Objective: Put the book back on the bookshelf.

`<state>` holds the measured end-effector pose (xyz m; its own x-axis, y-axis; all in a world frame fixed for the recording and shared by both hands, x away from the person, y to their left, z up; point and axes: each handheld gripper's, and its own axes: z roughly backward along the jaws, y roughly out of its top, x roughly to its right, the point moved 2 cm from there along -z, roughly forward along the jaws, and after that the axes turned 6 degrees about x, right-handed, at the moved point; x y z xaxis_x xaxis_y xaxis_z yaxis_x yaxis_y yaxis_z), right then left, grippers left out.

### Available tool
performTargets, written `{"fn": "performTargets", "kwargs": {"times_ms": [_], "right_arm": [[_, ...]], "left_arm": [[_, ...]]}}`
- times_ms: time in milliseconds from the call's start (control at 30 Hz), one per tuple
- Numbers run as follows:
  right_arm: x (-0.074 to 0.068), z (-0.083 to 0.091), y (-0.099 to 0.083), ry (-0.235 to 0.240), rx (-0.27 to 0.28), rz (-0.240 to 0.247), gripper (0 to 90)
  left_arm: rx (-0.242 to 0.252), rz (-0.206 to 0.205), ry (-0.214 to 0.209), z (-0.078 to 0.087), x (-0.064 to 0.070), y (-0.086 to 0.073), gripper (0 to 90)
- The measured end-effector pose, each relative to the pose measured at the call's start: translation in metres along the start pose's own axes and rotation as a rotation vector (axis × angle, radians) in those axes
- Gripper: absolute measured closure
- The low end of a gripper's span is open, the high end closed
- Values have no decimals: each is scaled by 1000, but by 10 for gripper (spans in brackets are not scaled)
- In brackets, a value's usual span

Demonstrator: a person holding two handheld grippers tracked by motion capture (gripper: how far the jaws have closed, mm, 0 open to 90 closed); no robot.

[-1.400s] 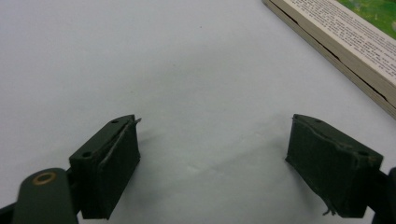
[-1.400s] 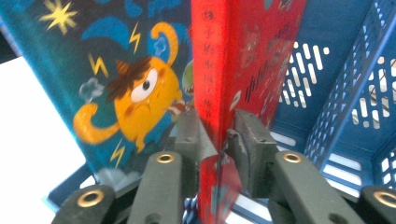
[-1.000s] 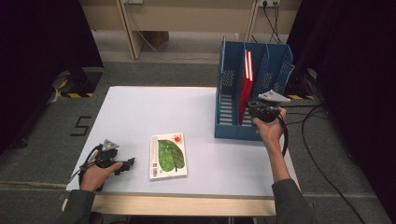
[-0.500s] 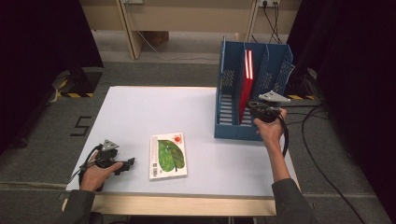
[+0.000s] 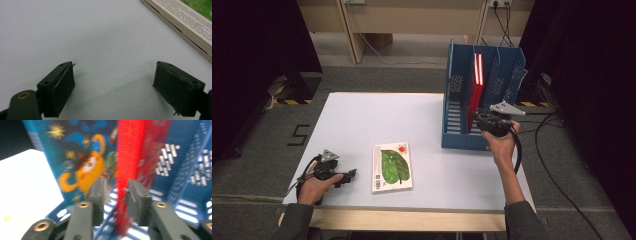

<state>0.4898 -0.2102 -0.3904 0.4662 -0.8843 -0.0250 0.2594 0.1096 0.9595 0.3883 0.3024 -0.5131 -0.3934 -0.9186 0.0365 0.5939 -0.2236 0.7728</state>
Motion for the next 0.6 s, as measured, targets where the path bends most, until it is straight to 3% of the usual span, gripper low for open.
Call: {"fn": "performTargets", "kwargs": {"times_ms": [100, 233, 367, 600], "right_arm": [[-14, 10, -4, 33, 4, 2, 596], [-33, 20, -14, 87, 10, -52, 538], [-47, 17, -28, 141, -14, -111, 490], [-63, 12, -45, 164, -56, -139, 420]], "left_arm": [[1, 0, 0, 0, 0, 0, 155], [-2, 0, -4, 0, 0, 1, 155], [-14, 4, -1, 1, 0, 2, 166], [8, 43, -52, 4, 6, 5, 201]]}}
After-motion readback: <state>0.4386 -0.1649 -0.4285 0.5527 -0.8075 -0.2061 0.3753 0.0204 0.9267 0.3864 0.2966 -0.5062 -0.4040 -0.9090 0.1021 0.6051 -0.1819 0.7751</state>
